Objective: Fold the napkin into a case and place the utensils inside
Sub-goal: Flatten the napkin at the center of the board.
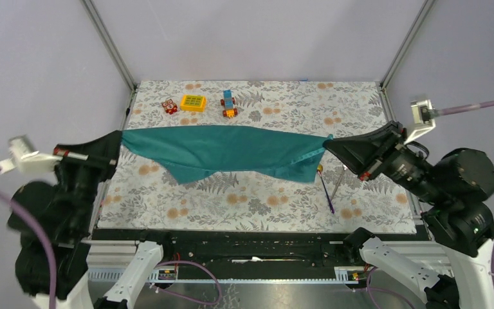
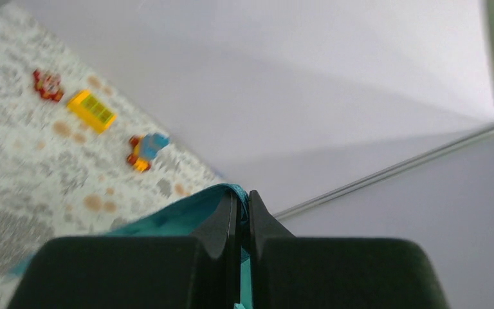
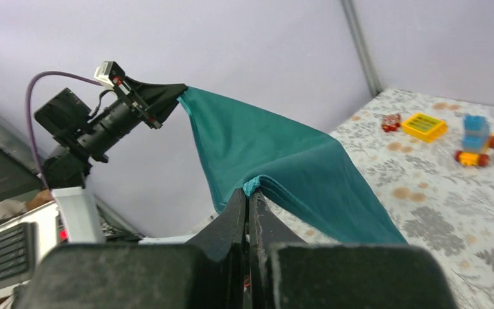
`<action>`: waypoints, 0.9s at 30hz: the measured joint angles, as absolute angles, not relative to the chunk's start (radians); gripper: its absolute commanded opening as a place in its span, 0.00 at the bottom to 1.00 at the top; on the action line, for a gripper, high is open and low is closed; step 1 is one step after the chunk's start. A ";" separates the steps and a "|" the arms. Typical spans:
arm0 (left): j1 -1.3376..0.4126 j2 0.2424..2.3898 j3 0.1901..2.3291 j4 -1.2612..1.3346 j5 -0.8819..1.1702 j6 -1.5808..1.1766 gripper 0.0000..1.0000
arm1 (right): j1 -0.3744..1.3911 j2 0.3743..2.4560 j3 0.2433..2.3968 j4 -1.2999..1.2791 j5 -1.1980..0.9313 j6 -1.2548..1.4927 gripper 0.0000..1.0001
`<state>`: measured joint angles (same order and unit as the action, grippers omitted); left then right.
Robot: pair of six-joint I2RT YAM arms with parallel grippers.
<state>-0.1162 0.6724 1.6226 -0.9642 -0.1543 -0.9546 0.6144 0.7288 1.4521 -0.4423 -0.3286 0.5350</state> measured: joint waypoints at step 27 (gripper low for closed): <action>-0.059 1.629 1.277 -0.442 -0.357 -0.857 0.00 | 0.326 1.746 1.411 -0.392 0.004 0.674 0.00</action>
